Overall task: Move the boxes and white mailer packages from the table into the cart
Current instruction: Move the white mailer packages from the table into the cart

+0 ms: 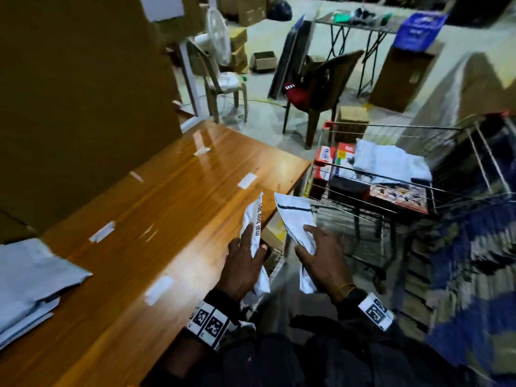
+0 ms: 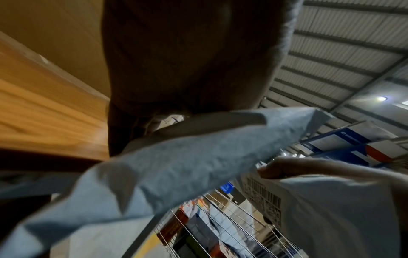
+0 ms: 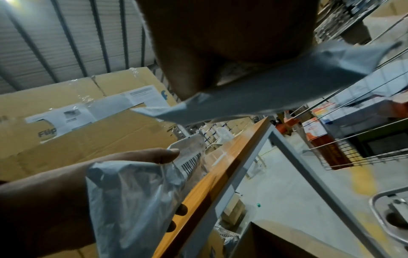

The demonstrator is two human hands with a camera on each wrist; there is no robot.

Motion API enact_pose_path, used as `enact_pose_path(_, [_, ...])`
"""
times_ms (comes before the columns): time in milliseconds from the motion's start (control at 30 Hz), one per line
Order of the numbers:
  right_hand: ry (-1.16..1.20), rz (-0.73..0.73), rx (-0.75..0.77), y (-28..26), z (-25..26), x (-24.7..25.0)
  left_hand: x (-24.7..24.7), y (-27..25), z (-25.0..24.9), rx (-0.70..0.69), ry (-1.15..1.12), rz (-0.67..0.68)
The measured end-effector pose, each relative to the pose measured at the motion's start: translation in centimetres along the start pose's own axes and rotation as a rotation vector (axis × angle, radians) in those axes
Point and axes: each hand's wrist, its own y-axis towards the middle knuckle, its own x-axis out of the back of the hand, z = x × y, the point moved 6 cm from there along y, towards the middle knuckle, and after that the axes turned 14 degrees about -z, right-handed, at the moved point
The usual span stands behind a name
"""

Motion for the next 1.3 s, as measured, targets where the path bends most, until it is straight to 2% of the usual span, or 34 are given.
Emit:
enact_pose_path(133, [0.015, -0.063, -0.060, 1.7, -3.2, 2.8, -3.7, 1.2, -2.5, -0.064, 0.040, 0.054])
enact_pose_path(300, [0.010, -0.130, -0.121, 3.8, -5.7, 4.9, -7.4, 3.6, -4.6, -0.167, 0.087, 0.055])
enact_pose_path(367, [0.007, -0.127, -0.135, 4.4, -5.9, 5.1, -8.0, 4.5, -5.1, -0.128, 0.050, 0.098])
enact_pose_path(400, [0.012, -0.188, -0.187, 7.9, -8.0, 6.1, -11.6, 7.7, -7.7, -0.166, 0.040, 0.172])
enact_pose_path(533, [-0.036, -0.176, -0.179, 9.0, -8.7, 6.7, -12.9, 8.8, -9.2, -0.169, 0.032, 0.207])
enact_pose_path(633, [-0.024, -0.222, -0.208, 12.5, -9.6, 7.4, -15.5, 12.6, -11.1, -0.173, 0.008, 0.260])
enact_pose_path(767, [-0.045, -0.241, -0.235, 17.7, -10.7, 8.5, -17.9, 17.6, -14.5, -0.262, -0.006, 0.273])
enact_pose_path(933, [-0.068, -0.300, -0.269, 22.8, -12.1, 8.9, -21.1, 23.5, -15.8, -0.308, 0.078, 0.282])
enact_pose_path(1000, [-0.076, -0.311, -0.290, 23.8, -13.0, 8.9, -22.5, 24.6, -16.2, -0.324, 0.131, 0.308])
enact_pose_path(1133, [-0.084, -0.327, -0.316, 26.1, -14.5, 9.9, -25.2, 26.0, -18.0, -0.320, 0.075, 0.382])
enact_pose_path(1300, [-0.117, -0.348, -0.360, 29.8, -18.1, 11.4, -29.3, 28.6, -20.0, -0.353, 0.095, 0.400])
